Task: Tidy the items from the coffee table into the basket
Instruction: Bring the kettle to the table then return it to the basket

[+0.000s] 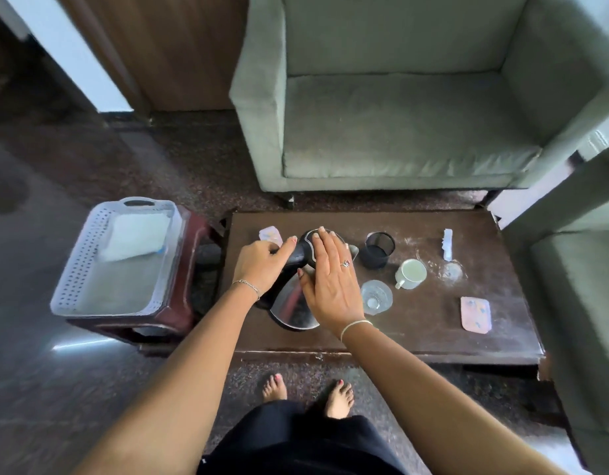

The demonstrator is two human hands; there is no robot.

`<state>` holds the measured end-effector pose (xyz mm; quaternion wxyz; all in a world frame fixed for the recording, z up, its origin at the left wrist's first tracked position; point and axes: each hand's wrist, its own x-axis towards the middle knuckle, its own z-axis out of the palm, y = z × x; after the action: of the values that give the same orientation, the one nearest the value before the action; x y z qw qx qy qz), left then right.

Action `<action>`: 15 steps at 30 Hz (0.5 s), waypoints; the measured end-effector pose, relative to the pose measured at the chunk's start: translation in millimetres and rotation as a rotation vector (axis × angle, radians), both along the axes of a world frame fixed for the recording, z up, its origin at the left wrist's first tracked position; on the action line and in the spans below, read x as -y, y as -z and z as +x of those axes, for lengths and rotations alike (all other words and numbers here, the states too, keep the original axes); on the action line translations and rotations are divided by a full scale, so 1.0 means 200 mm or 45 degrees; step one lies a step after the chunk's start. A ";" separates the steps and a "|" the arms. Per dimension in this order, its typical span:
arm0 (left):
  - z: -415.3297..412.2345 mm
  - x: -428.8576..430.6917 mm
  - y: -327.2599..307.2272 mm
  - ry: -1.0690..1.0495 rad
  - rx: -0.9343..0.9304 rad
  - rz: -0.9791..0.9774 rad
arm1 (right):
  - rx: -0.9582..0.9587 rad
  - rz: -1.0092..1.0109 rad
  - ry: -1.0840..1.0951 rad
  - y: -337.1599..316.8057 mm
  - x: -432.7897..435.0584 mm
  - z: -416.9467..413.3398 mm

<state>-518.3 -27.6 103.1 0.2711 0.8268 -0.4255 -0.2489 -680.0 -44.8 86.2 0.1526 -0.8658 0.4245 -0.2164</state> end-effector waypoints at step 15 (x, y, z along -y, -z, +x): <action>0.76 -0.28 -0.12 -0.428 -0.162 -0.240 | 0.269 0.133 -0.031 0.00 0.03 0.48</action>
<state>-366.9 28.8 127.1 0.4113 0.8398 -0.2847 -0.2110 -584.7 -51.6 86.1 0.2440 -0.8343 0.4061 -0.2821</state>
